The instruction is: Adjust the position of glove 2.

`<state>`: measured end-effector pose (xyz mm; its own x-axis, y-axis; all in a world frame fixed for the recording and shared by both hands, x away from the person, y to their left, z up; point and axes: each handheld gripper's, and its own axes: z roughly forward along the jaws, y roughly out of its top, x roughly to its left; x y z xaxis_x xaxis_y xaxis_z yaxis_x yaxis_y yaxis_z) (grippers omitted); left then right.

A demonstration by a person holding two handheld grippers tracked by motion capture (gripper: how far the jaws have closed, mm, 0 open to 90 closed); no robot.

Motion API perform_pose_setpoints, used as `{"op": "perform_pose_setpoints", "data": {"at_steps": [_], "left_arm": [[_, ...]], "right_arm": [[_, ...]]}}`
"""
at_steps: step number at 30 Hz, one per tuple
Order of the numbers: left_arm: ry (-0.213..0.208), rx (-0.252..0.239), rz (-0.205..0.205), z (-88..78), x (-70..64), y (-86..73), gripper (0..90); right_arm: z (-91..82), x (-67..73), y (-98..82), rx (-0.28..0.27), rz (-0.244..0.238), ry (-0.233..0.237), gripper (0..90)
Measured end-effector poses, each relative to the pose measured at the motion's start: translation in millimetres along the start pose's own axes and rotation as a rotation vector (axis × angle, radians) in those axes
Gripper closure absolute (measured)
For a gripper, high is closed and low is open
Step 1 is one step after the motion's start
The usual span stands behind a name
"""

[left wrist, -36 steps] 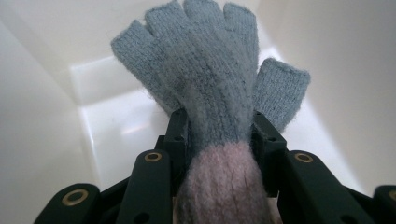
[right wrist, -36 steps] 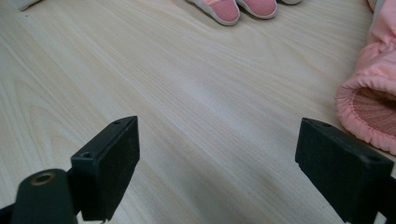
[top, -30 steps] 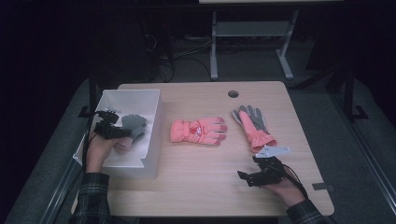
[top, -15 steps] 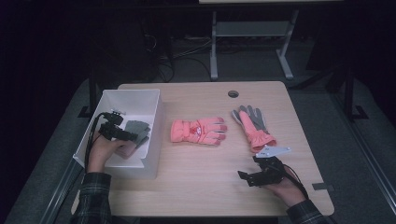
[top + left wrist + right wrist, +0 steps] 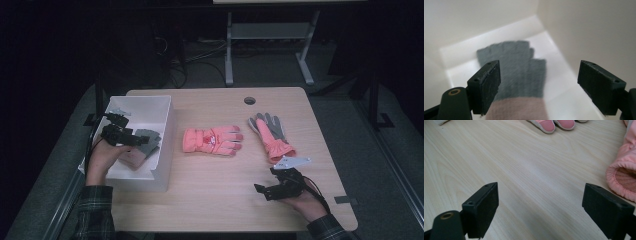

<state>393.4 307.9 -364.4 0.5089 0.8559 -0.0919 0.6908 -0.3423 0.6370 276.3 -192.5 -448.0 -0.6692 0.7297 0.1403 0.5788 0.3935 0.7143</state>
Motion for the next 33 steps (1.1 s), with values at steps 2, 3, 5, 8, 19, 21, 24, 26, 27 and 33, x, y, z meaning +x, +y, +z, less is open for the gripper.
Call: {"op": "perform_pose_setpoints", "data": {"at_steps": [2,3,5,8,19,21,24,26,27,33], "left_arm": [[-0.024,-0.016,0.015,-3.2,-5.8,3.7,18.3],[-0.037,-0.019,0.030,-4.8,-9.5,6.0,18.3],[-0.053,-0.031,0.031,-6.8,-15.6,8.8,18.3],[-0.083,-0.062,0.046,-11.4,-24.7,14.2,18.3],[-0.210,-0.143,0.109,-27.3,-68.7,32.8,18.3],[-0.230,-0.148,0.121,-27.1,-76.2,34.8,18.3],[-0.238,-0.140,0.145,-25.3,-84.5,37.0,18.2],[-0.250,-0.139,0.162,-22.1,-94.9,39.4,18.3],[-0.268,-0.130,0.180,-18.5,-105.7,41.7,18.2],[-0.300,-0.121,0.214,-9.7,-130.2,45.4,18.3]], "right_arm": [[-1.6,-0.5,1.0,0.002,0.006,0.007,13.6],[-3.2,-1.1,1.6,0.003,0.005,0.009,13.7],[-3.6,-1.3,1.8,0.005,0.006,0.010,13.8],[-4.1,-1.5,2.0,0.009,0.005,0.016,14.2],[-8.7,-0.8,3.8,0.011,0.006,0.023,35.7],[-9.7,-1.2,4.2,0.008,0.000,0.024,42.3],[-11.1,-1.5,4.7,0.011,0.003,0.027,49.5],[-13.2,-2.0,5.4,0.011,0.001,0.033,60.1],[-15.4,-3.5,7.0,0.013,-0.006,0.050,73.3],[-25.0,-8.2,14.5,-0.006,-0.022,0.058,90.0]]}}
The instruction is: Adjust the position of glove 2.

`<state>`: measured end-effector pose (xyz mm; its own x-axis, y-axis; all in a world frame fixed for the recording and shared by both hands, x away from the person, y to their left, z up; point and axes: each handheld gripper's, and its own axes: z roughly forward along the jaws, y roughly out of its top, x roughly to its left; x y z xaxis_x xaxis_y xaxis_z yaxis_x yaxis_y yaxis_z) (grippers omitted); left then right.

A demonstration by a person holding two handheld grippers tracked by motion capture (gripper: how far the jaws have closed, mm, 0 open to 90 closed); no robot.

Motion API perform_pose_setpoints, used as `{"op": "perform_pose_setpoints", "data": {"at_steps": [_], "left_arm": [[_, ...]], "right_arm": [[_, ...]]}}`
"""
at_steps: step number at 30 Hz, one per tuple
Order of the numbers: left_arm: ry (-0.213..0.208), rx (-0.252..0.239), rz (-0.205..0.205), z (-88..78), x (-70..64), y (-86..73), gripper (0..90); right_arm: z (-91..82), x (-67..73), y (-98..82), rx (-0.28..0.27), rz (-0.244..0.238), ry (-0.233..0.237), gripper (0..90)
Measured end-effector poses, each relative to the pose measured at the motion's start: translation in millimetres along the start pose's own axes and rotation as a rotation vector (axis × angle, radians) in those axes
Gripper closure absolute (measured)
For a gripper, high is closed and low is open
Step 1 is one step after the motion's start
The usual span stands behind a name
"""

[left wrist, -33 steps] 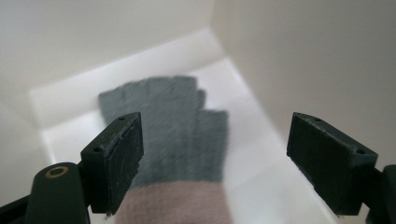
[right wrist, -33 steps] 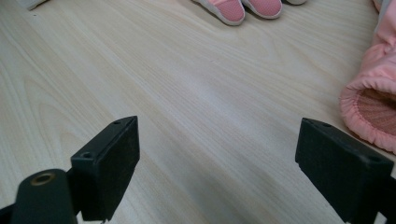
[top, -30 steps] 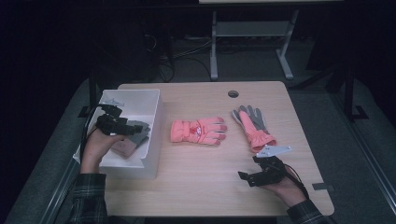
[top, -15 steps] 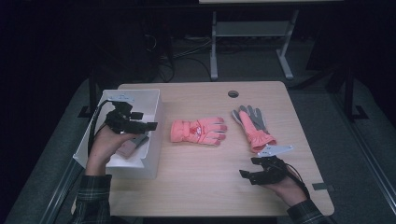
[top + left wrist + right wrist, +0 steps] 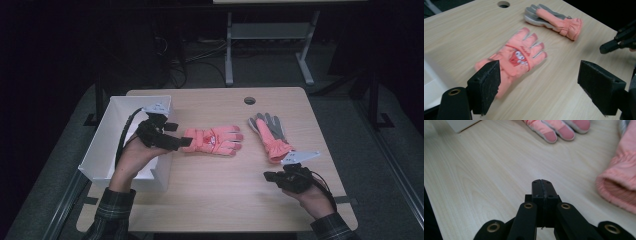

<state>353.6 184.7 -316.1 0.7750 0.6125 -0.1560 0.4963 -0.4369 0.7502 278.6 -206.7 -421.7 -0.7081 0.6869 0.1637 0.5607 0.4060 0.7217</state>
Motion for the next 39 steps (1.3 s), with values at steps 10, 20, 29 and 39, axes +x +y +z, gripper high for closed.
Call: {"op": "perform_pose_setpoints", "data": {"at_steps": [10,20,29,39], "left_arm": [[-0.026,0.026,0.061,34.9,-35.9,1.3,18.3],[-0.045,0.068,0.123,62.3,-57.2,-13.3,17.6],[-0.059,0.097,0.176,89.5,-66.5,-43.8,17.5],[-0.039,0.125,0.196,105.1,-66.3,-82.7,17.6]], "right_arm": [[-6.6,-36.5,28.5,-0.033,-0.029,-0.041,90.0],[-1.8,-88.5,42.7,-0.057,0.049,-0.082,90.0],[13.1,-123.4,51.8,-0.050,0.079,-0.133,90.0],[38.3,-141.8,42.3,0.007,0.102,-0.142,90.0]]}}
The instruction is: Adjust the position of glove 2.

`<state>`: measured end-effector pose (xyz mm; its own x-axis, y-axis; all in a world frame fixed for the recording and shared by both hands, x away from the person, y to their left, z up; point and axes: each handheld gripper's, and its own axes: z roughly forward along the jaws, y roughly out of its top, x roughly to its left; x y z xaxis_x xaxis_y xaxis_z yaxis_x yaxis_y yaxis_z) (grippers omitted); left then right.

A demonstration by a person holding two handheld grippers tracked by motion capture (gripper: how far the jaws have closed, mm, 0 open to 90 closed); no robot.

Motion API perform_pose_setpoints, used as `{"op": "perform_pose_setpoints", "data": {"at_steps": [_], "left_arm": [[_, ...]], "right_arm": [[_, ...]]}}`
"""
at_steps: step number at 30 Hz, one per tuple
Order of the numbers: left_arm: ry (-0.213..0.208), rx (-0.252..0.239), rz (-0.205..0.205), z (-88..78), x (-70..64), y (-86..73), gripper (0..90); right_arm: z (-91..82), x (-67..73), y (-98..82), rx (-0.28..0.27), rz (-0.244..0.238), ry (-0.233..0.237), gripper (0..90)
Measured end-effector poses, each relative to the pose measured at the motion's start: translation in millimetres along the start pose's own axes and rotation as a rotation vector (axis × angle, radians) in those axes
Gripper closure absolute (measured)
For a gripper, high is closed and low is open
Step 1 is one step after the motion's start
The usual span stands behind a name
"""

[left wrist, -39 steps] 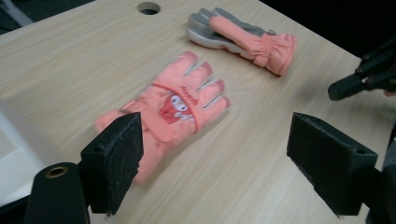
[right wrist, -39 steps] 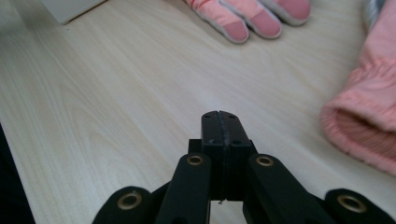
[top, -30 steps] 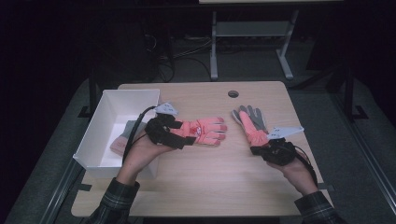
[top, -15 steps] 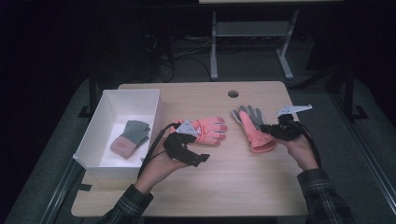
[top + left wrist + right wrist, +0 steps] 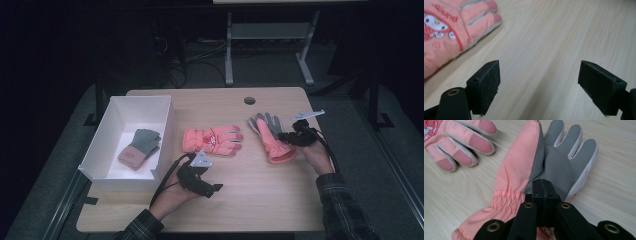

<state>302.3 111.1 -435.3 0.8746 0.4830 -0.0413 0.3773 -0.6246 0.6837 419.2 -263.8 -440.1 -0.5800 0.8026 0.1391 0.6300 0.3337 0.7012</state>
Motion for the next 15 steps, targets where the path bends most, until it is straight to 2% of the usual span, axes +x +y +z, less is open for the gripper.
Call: {"op": "perform_pose_setpoints", "data": {"at_steps": [8,15], "left_arm": [[-0.003,0.000,0.007,5.1,-1.4,-0.3,17.6],[-0.003,0.008,0.013,5.4,-0.7,-2.5,17.7]], "right_arm": [[-2.0,10.0,-3.3,0.017,-0.018,0.022,90.0],[-11.8,28.1,-12.1,0.055,-0.057,0.061,90.0]]}}
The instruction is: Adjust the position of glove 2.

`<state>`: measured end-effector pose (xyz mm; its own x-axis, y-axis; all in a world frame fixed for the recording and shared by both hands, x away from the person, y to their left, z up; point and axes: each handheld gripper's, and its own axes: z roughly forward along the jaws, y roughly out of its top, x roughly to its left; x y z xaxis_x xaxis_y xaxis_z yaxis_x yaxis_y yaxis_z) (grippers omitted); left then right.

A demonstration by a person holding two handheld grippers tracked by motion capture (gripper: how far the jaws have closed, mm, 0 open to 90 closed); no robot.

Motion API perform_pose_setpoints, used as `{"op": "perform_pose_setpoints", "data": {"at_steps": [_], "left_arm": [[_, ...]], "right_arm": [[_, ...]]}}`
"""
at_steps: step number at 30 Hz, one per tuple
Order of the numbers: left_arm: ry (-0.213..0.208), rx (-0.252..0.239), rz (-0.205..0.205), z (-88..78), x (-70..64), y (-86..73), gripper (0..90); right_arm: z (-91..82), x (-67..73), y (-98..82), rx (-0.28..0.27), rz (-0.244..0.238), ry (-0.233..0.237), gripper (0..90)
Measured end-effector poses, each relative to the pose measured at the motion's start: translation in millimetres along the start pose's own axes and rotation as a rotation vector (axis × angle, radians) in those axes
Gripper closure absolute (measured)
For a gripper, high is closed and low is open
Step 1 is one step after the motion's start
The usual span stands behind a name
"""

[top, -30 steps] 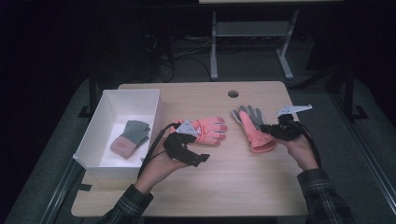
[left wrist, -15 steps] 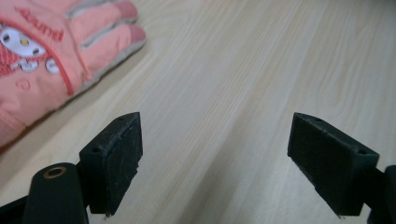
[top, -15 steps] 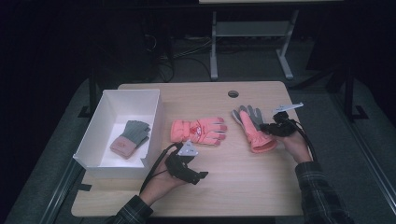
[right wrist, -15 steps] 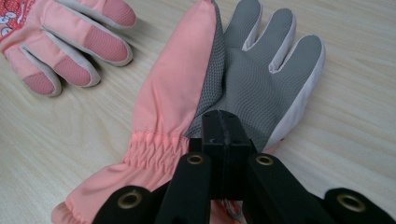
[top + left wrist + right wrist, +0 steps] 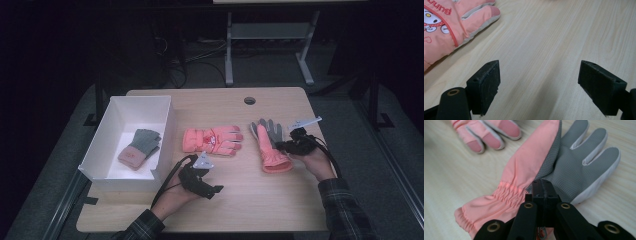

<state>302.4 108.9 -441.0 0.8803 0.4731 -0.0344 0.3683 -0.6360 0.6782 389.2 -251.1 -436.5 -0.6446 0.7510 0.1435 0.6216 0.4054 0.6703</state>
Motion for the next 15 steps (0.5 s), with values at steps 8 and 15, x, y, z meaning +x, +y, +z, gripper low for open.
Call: {"op": "perform_pose_setpoints", "data": {"at_steps": [8,15], "left_arm": [[-0.013,0.016,0.000,0.9,-0.8,-1.3,17.7],[-0.016,0.031,0.001,2.4,-2.3,-2.6,17.6]], "right_arm": [[-10.5,26.6,-14.2,0.021,-0.039,0.030,90.0],[-20.1,54.6,-29.0,0.032,-0.080,0.067,90.0]]}}
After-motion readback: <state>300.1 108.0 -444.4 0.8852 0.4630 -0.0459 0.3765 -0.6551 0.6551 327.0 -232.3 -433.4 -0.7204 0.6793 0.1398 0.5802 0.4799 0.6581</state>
